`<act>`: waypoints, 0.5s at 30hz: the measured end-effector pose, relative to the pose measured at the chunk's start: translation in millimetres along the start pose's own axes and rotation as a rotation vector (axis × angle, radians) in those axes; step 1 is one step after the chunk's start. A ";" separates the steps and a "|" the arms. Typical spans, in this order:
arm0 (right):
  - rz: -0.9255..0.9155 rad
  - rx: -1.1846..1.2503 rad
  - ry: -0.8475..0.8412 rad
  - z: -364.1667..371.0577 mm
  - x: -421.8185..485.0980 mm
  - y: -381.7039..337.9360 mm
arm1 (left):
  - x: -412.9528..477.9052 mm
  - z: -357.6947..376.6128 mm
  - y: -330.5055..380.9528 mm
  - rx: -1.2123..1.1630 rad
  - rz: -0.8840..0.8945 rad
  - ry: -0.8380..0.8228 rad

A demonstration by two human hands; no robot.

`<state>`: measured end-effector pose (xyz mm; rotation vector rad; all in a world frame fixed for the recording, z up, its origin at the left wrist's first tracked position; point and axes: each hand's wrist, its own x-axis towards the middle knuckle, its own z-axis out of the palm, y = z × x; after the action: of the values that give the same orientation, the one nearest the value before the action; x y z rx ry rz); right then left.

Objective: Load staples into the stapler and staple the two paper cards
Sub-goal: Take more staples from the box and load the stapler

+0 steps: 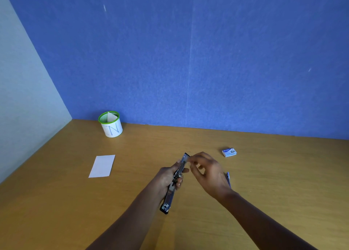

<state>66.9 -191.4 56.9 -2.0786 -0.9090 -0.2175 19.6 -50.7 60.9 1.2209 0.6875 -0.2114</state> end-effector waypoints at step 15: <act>0.119 0.180 0.038 14.3 -6.2 -30.7 | -5.3 2.0 4.9 -0.064 0.057 0.142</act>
<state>39.5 -172.0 64.4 -1.9477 -0.7508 -0.1069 18.7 -51.9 68.2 1.2007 0.7760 -0.0550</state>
